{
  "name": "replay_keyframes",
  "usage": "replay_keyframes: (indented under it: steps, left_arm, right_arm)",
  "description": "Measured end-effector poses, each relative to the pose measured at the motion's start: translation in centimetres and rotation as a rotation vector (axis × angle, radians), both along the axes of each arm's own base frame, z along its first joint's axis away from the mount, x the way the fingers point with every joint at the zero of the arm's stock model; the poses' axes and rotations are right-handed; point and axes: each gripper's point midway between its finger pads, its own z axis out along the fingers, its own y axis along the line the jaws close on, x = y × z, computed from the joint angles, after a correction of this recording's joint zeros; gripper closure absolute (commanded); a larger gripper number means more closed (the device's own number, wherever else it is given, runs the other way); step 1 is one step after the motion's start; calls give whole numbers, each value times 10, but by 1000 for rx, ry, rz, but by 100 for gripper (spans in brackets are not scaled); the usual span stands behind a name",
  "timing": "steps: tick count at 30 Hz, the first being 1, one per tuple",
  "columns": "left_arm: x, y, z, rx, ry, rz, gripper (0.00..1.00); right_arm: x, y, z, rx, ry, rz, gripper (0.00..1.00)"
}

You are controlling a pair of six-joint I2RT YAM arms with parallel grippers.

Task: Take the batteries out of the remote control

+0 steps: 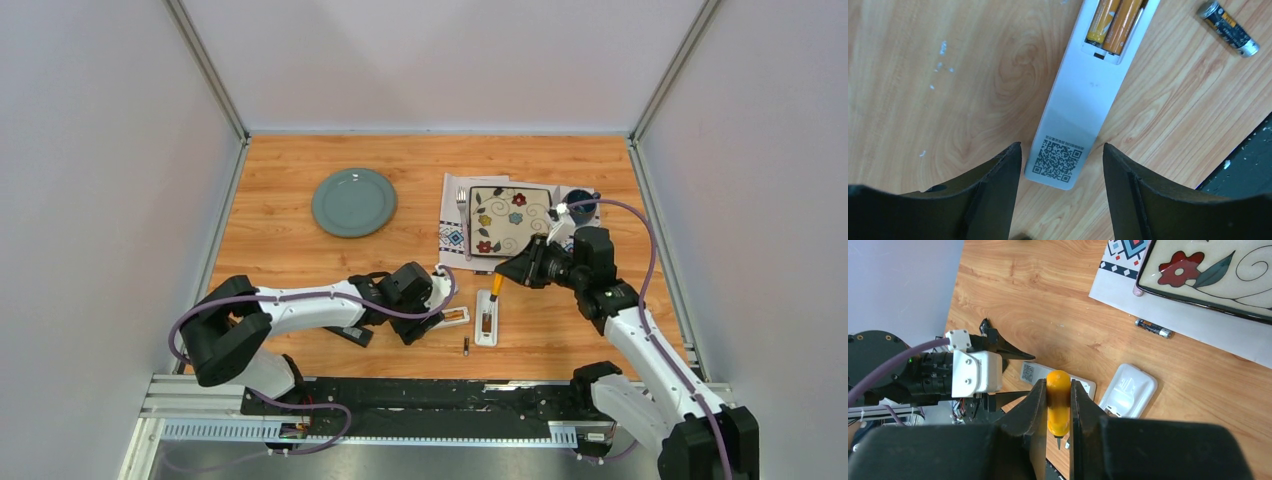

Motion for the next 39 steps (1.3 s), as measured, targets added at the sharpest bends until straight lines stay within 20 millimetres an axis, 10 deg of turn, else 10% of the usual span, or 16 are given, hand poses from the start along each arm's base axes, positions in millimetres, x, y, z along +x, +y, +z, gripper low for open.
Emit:
replay_keyframes:
  steps: [31, 39]
  left_arm:
    - [-15, -1, -8, -91, -47, 166, 42]
    - [-17, 0, -8, -100, -44, 179, 65]
  right_arm:
    - [30, 35, -10, 6, -104, -26, 100]
    - [39, 43, -15, 6, -113, -37, 100]
